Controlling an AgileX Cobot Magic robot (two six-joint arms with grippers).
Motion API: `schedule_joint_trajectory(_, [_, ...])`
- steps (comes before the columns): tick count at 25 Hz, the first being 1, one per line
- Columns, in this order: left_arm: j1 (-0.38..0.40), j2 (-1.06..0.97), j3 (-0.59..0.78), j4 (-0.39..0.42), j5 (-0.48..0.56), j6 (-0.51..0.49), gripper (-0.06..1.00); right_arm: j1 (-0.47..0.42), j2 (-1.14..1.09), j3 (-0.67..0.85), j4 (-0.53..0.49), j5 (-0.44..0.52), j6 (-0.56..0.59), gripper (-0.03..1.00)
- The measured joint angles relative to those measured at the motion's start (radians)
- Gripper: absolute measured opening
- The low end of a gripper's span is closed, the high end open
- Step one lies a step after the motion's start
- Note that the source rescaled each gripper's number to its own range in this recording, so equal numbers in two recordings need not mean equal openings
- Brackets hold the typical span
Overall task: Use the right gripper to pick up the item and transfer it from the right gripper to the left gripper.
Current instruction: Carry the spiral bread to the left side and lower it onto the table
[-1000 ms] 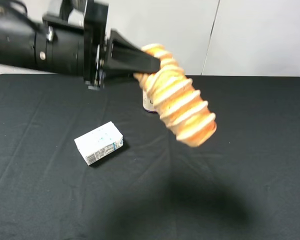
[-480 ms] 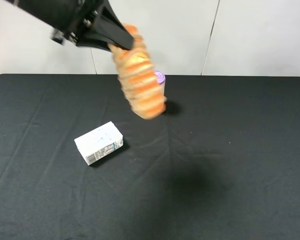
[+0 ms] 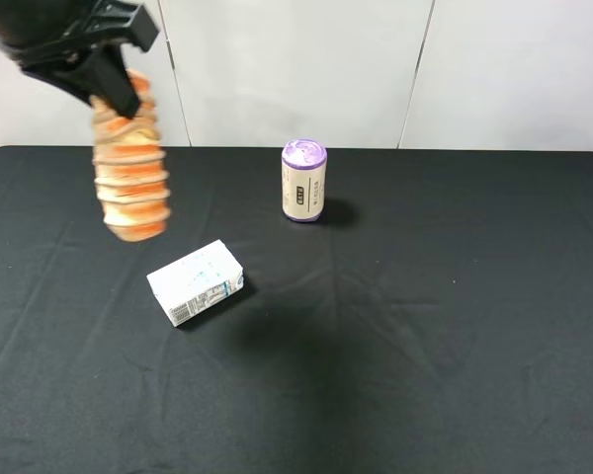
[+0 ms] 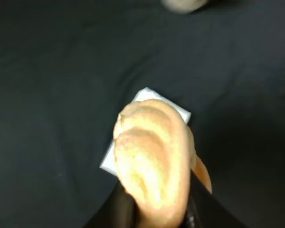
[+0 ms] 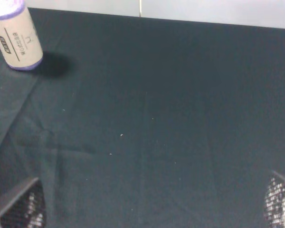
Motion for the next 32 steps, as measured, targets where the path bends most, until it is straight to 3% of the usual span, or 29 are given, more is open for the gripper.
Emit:
schedule_joint_trajectory(5, [0.095,0.057,0.0,0.024,0.024,0.005,0.02,0.0,0.0,0.0,0.0,0.0,0.0,1.0])
schedule_joint_trajectory(13, [0.202,0.254,-0.045,0.037,0.032,0.1,0.02,0.0,0.0,0.0,0.0,0.0,0.0,1.0])
schedule_joint_trajectory(24, [0.21,0.539,-0.341,0.038,0.029,0.168,0.0,0.0,0.0,0.0,0.0,0.0,0.0,1.0])
schedule_joint_trajectory(32, [0.21,0.647,-0.419,-0.076,0.039,0.246,0.0,0.0,0.0,0.0,0.0,0.0,0.0,1.0])
